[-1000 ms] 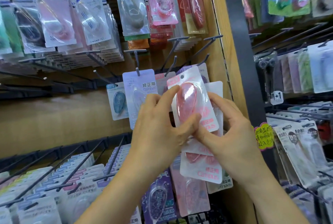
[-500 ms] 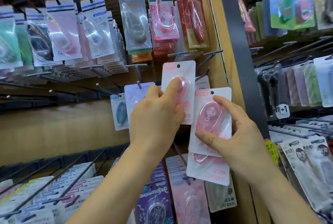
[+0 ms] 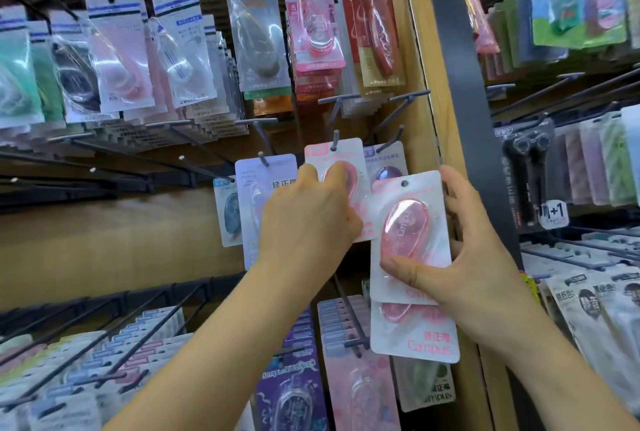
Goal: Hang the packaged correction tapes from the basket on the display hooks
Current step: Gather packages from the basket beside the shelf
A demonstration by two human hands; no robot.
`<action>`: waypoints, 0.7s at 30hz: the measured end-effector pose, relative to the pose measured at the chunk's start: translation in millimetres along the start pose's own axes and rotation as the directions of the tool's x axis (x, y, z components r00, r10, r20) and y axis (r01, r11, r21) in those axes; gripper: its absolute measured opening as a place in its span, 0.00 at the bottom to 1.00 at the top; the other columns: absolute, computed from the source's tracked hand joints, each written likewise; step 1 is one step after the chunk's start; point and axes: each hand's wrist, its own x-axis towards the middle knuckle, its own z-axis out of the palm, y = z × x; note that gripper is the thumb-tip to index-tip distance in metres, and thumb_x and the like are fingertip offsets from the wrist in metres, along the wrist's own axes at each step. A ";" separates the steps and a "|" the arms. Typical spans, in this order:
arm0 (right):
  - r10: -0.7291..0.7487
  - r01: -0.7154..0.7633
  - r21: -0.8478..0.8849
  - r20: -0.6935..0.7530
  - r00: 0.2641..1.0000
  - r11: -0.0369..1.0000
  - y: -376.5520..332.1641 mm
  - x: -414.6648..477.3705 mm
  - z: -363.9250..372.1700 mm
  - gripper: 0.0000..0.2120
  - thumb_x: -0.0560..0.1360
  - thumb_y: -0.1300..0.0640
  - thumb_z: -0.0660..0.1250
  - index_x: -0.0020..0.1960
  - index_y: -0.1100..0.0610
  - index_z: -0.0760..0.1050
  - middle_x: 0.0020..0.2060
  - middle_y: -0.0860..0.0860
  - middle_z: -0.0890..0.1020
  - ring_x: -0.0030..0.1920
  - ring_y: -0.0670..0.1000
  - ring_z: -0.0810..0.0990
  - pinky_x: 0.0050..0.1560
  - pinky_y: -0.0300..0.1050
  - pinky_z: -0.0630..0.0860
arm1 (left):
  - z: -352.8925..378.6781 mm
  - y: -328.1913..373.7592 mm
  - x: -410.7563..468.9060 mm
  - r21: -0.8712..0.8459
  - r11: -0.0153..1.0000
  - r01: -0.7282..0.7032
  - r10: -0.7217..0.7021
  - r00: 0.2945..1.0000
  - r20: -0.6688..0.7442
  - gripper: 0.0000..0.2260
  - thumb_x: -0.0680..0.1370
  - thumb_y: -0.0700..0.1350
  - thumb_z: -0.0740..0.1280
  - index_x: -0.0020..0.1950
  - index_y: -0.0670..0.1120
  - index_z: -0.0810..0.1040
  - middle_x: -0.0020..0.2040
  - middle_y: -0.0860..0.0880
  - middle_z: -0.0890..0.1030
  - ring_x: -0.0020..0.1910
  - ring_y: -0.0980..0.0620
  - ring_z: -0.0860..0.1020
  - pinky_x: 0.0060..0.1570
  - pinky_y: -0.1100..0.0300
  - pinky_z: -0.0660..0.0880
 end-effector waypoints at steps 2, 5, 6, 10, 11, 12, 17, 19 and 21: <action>-0.006 0.006 -0.009 -0.007 1.000 1.000 -0.6 0.3 0.7 0.42 0.65 0.63 0.80 0.60 0.29 0.62 0.51 0.24 0.77 0.52 0.34 0.80 0.44 0.31 0.79 | 7.7 0.5 10.2 0.027 1.000 0.001 -0.003 0.999 0.052 0.17 0.80 0.50 0.62 0.69 0.53 0.67 0.44 0.49 0.65 0.40 0.46 0.65 0.37 0.55 0.62; -0.008 0.007 -0.007 -0.014 1.000 1.000 1.5 -1.9 2.0 0.41 0.65 0.63 0.80 0.65 0.33 0.65 0.56 0.32 0.79 0.54 0.39 0.82 0.46 0.39 0.82 | 22.6 0.9 20.6 0.178 0.983 -0.043 0.023 0.994 0.110 0.15 0.80 0.47 0.65 0.66 0.49 0.70 0.49 0.45 0.77 0.44 0.42 0.77 0.37 0.56 0.65; -0.004 0.004 -0.004 -0.015 1.000 1.000 1.4 -2.7 2.6 0.42 0.65 0.62 0.80 0.69 0.35 0.64 0.57 0.34 0.79 0.54 0.40 0.82 0.46 0.39 0.82 | 27.2 1.5 23.5 0.244 0.967 -0.075 0.045 0.991 0.125 0.14 0.80 0.47 0.65 0.66 0.47 0.71 0.52 0.44 0.80 0.48 0.43 0.80 0.38 0.55 0.66; 0.002 -0.001 0.050 -0.020 1.000 0.999 1.5 -4.1 3.2 0.43 0.65 0.64 0.79 0.70 0.38 0.64 0.55 0.33 0.80 0.53 0.40 0.82 0.44 0.35 0.81 | 33.8 2.0 33.7 0.358 0.917 -0.178 0.116 0.975 0.187 0.13 0.81 0.45 0.65 0.65 0.45 0.73 0.57 0.45 0.81 0.53 0.44 0.81 0.40 0.56 0.66; 0.000 0.001 0.075 -0.014 1.000 0.997 1.0 -3.7 3.4 0.42 0.65 0.65 0.79 0.69 0.39 0.65 0.55 0.34 0.80 0.53 0.41 0.83 0.43 0.35 0.81 | 32.8 0.9 34.5 0.368 0.910 -0.190 0.127 0.974 0.188 0.14 0.81 0.46 0.65 0.65 0.45 0.73 0.58 0.44 0.81 0.54 0.44 0.81 0.40 0.56 0.66; -0.004 0.004 0.100 -0.007 1.000 0.995 0.1 -3.2 3.8 0.40 0.65 0.66 0.79 0.68 0.40 0.66 0.54 0.35 0.81 0.53 0.42 0.83 0.44 0.35 0.80 | 31.9 0.2 33.6 0.367 0.909 -0.197 0.143 0.975 0.168 0.14 0.81 0.46 0.65 0.66 0.45 0.73 0.58 0.44 0.81 0.53 0.44 0.81 0.39 0.56 0.66; 0.028 -0.024 0.243 -0.010 1.000 0.970 -0.7 -0.9 6.7 0.34 0.64 0.65 0.77 0.66 0.49 0.71 0.53 0.45 0.84 0.51 0.46 0.85 0.42 0.37 0.81 | 12.6 1.2 10.3 -0.010 0.991 -0.136 0.136 0.990 -0.043 0.10 0.84 0.50 0.59 0.62 0.49 0.73 0.50 0.49 0.83 0.46 0.45 0.81 0.37 0.54 0.70; 0.044 -0.035 0.294 -0.025 0.999 0.955 0.4 -1.4 7.3 0.32 0.63 0.65 0.77 0.65 0.53 0.73 0.53 0.49 0.85 0.52 0.49 0.85 0.43 0.40 0.82 | -0.8 -2.9 -4.0 -0.530 0.846 0.049 -0.028 0.999 0.047 0.11 0.83 0.53 0.58 0.59 0.52 0.77 0.47 0.53 0.83 0.44 0.49 0.80 0.42 0.51 0.78; 0.052 -0.039 0.337 -0.030 0.998 0.941 -0.9 -2.8 8.0 0.31 0.62 0.64 0.76 0.64 0.52 0.74 0.52 0.50 0.86 0.51 0.52 0.86 0.45 0.45 0.83 | -10.9 -2.3 -20.5 -0.855 0.453 0.254 -0.021 0.961 0.275 0.13 0.78 0.59 0.62 0.57 0.55 0.78 0.45 0.54 0.84 0.43 0.54 0.82 0.44 0.54 0.81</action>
